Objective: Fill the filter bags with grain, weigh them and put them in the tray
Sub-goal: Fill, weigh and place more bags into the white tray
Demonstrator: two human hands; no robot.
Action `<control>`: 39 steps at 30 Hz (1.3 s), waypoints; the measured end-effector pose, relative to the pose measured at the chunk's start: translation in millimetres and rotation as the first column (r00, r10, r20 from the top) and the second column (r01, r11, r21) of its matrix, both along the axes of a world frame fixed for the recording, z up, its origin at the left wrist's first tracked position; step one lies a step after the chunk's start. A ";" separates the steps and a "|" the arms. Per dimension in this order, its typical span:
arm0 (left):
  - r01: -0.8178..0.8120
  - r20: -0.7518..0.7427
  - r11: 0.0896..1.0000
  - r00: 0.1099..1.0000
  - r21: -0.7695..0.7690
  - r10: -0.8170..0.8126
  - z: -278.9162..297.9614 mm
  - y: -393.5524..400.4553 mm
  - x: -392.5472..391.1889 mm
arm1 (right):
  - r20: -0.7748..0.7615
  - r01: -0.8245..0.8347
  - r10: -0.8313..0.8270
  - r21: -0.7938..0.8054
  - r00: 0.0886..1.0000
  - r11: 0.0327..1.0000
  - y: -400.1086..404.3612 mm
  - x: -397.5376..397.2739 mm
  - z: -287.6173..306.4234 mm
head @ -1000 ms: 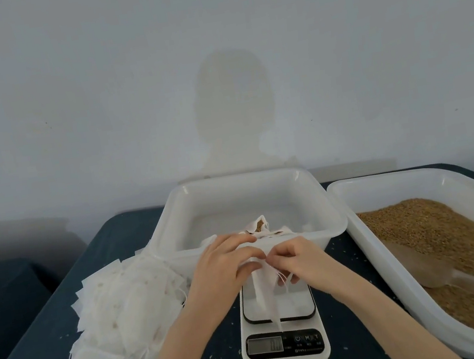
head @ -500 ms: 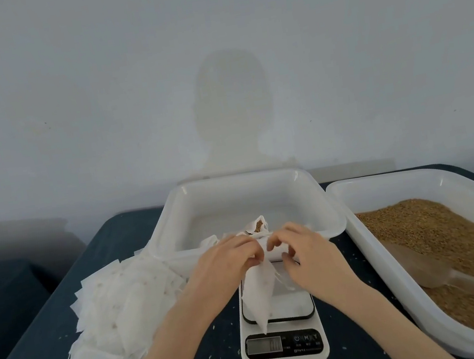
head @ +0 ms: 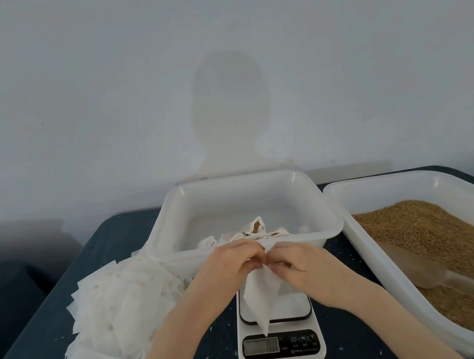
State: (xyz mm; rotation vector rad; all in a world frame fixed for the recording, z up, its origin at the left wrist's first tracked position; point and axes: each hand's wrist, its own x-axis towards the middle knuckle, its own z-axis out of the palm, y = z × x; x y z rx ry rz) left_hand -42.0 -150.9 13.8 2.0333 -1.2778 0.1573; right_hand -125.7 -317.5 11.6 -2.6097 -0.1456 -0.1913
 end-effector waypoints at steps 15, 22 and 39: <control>0.070 -0.599 0.974 0.778 -0.216 -0.189 -20.8 7.1 2.3 | -0.028 -0.050 0.048 -0.084 0.998 0.995 -8.5 1.1 16.0; 0.191 -0.620 0.981 0.773 0.029 -0.132 -36.6 -4.5 1.8 | -0.045 -0.089 0.094 0.107 0.995 0.990 -17.3 5.5 22.9; 0.109 -0.610 0.992 0.783 -0.062 -0.124 -32.3 -25.0 -1.5 | -0.012 -0.066 0.068 0.156 0.998 0.986 -63.7 -14.0 33.5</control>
